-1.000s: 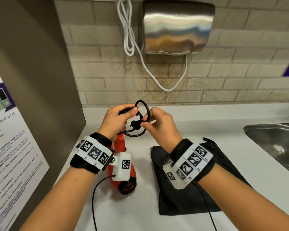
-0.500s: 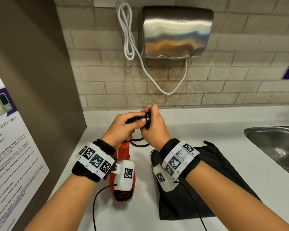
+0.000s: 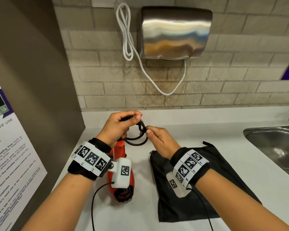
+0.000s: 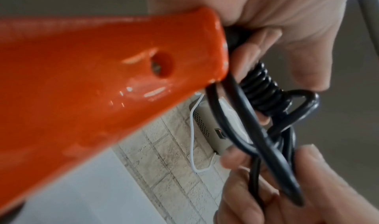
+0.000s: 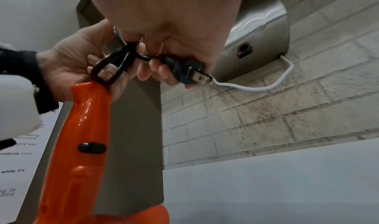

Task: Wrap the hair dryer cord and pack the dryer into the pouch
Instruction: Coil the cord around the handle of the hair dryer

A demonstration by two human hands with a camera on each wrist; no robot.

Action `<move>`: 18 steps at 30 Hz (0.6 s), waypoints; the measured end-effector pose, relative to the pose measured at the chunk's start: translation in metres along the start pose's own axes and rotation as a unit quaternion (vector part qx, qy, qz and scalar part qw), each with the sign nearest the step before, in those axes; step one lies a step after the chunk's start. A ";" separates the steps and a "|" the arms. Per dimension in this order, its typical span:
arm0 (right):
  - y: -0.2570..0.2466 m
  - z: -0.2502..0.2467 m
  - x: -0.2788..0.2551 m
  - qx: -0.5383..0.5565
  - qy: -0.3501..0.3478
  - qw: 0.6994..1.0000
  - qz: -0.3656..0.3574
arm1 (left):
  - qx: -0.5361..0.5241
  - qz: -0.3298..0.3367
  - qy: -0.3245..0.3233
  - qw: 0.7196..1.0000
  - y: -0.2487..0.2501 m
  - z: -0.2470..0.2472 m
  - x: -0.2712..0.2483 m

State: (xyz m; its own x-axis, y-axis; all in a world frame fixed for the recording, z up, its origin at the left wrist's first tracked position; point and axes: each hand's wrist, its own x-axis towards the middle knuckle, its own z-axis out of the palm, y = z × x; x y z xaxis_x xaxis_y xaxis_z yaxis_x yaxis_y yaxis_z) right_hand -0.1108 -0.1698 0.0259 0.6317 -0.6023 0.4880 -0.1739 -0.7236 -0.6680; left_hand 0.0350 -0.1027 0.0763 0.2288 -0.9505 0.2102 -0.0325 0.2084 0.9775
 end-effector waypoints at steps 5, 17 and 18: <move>0.004 -0.011 0.005 0.005 0.043 0.996 0.073 | 0.023 0.023 0.006 0.999 0.000 0.002 0.001; -0.038 -0.027 0.006 0.032 0.133 0.990 0.044 | 0.075 0.072 0.011 0.995 -0.007 -0.002 0.008; -0.041 -0.027 0.005 0.023 0.112 0.993 0.038 | 0.075 0.074 0.017 0.994 -0.008 -0.003 0.009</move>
State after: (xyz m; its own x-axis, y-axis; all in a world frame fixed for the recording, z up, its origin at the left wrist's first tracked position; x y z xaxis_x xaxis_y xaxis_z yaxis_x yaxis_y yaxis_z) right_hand -0.1207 -0.1516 0.0709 0.4325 -0.7188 0.5444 -0.1775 -0.6598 -0.7301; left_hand 0.0405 -0.1120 0.0699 0.2433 -0.9034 0.3530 -0.2126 0.3055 0.9282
